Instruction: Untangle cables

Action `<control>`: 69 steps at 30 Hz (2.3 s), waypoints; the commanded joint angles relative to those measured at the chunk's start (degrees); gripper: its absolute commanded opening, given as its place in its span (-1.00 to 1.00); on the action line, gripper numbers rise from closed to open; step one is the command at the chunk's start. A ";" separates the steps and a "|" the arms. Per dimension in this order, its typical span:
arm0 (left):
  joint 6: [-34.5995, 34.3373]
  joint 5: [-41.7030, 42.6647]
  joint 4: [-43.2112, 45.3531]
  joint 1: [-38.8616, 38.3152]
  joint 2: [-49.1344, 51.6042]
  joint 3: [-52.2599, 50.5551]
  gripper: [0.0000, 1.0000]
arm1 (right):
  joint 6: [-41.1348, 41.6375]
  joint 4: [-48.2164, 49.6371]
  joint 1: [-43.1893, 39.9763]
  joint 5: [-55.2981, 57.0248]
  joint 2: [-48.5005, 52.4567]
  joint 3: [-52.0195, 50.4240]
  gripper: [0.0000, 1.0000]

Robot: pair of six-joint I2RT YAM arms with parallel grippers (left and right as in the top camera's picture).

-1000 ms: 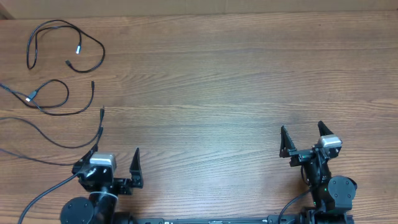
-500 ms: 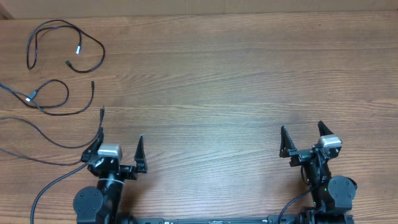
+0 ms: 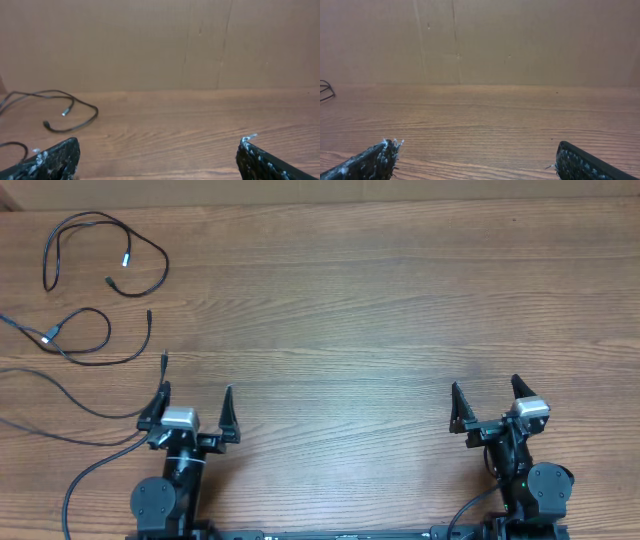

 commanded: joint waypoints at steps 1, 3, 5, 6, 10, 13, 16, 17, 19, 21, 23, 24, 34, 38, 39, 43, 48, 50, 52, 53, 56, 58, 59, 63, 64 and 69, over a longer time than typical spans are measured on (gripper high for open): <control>-1.97 -0.13 1.62 0.35 -0.68 -1.90 0.99 | -0.04 0.24 0.26 0.59 -0.68 -0.59 1.00; -1.14 -0.72 3.28 0.31 -0.68 -3.08 0.99 | -0.04 0.24 0.26 0.59 -0.68 -0.59 1.00; -0.35 -1.70 2.91 0.24 -0.68 -3.48 0.99 | -0.04 0.24 0.26 0.59 -0.68 -0.59 1.00; 0.50 -1.75 2.75 0.22 -0.68 -3.48 0.99 | -0.04 0.24 0.26 0.59 -0.68 -0.59 1.00; 4.37 -1.77 2.43 0.22 -0.68 -3.48 0.99 | -0.04 0.24 0.26 0.59 -0.68 -0.59 1.00; 5.86 -4.04 -0.50 0.24 -0.68 -3.48 0.99 | -0.04 0.24 0.26 0.59 -0.68 -0.59 1.00; 5.09 -7.78 -1.92 0.26 -0.70 -3.48 1.00 | -0.04 0.22 0.26 0.59 -0.68 -0.59 1.00; 5.11 -8.35 -1.92 0.26 -0.70 -3.48 0.99 | -0.04 0.24 0.26 0.59 -0.68 -0.59 1.00; 5.09 -9.35 -1.86 0.26 -0.70 -3.48 0.99 | -0.04 0.24 0.26 0.59 -0.68 -0.59 1.00; 5.05 -10.10 -1.86 0.26 -0.70 -3.48 0.99 | -0.04 0.24 0.26 0.59 -0.68 -0.59 1.00; 5.03 -10.97 -1.75 0.26 -0.70 -3.50 0.99 | -0.04 0.24 0.26 0.59 -0.68 -0.59 0.99; 4.79 -11.61 -1.73 0.26 -0.70 -3.50 0.99 | -0.04 0.24 0.26 0.59 -0.68 -0.59 1.00; -0.22 -14.49 -1.51 0.70 -0.70 -3.52 0.99 | -0.04 0.24 0.26 0.59 -0.68 -0.59 1.00; 1.46 -12.76 -1.73 1.44 -0.70 -3.50 0.99 | -0.04 0.24 0.26 0.59 -0.68 -0.59 1.00; 1.57 -12.63 -1.75 1.44 -0.70 -3.50 0.99 | -0.04 0.24 0.26 0.57 -0.68 -0.59 1.00; 2.14 -12.24 -1.77 1.42 -0.70 -3.48 0.99 | -0.04 0.24 0.26 0.59 -0.68 -0.59 1.00; 2.29 -11.50 -1.84 1.33 -0.68 -3.48 0.99 | -0.04 0.24 0.26 0.59 -0.68 -0.59 1.00; 2.27 -11.50 -1.84 1.33 -0.68 -3.48 1.00 | -0.04 0.24 0.26 0.59 -0.68 -0.59 1.00; 2.27 -11.50 -1.81 1.33 -0.68 -3.48 0.99 | -0.04 0.24 0.26 0.59 -0.68 -0.59 1.00; 2.23 -11.41 -1.77 1.33 -0.68 -3.45 0.99 | -0.04 0.24 0.26 0.59 -0.68 -0.59 1.00; 2.25 -10.60 -1.73 1.33 -0.68 -3.45 0.99 | -0.04 0.24 0.26 0.59 -0.68 -0.59 0.99; 2.25 -10.60 -1.73 1.33 -0.68 -3.45 0.99 | -0.04 0.24 0.26 0.59 -0.68 -0.59 1.00; 2.25 -10.60 -1.73 1.33 -0.66 -3.45 0.99 | -0.04 0.24 0.26 0.59 -0.68 -0.59 1.00; 2.25 -10.60 -1.73 1.33 -0.66 -3.45 0.99 | -0.04 0.24 0.26 0.59 -0.68 -0.59 1.00; 2.25 -10.60 -1.73 1.33 -0.66 -3.45 0.99 | -0.04 0.24 0.26 0.59 -0.68 -0.59 1.00; 2.25 -10.60 -1.73 1.33 -0.66 -3.45 0.99 | -0.04 0.24 0.26 0.59 -0.68 -0.59 1.00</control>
